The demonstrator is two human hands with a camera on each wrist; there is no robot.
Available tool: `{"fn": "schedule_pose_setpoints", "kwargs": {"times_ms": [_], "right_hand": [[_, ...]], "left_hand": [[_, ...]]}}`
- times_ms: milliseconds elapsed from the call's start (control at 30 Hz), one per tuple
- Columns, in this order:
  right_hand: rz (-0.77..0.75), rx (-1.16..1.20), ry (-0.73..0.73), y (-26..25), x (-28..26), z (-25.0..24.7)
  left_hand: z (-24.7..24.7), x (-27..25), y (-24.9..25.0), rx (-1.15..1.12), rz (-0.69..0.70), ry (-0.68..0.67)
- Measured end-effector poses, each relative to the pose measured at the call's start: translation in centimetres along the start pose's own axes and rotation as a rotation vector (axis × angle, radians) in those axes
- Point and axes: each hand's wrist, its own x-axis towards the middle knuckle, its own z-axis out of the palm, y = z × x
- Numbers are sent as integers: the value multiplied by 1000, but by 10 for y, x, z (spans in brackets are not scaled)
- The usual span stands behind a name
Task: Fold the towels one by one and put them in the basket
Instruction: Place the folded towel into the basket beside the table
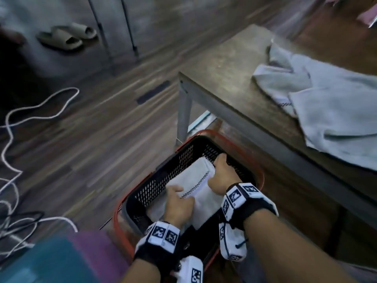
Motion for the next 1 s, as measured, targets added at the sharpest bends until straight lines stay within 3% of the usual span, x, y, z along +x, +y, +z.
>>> {"fn": "schedule_pose_setpoints", "kwargs": {"times_ms": [67,233,400,600,767,900,1000], "right_hand": [[-10,-64,31,12,13,4],[-46,-51,9,35,45,12],[-44,-13,-84,49,68,24],[41,8,-113,56,66,32],[8,-19,-91,56,56,30],[13,-35,-123,64,49,33],[15,-44,-154,74,44,34]], "left_hand": [[18,18,0,1,-47,-54],[41,69,4,145,-7,-89],[43,99,-8,119,-141,-66],[47,96,-21,21,-206,-6],[46,87,-16,-14,-176,-59],[50,80,-11,-103,-353,-162],[58,79,-10,-24,-292,-194]]}}
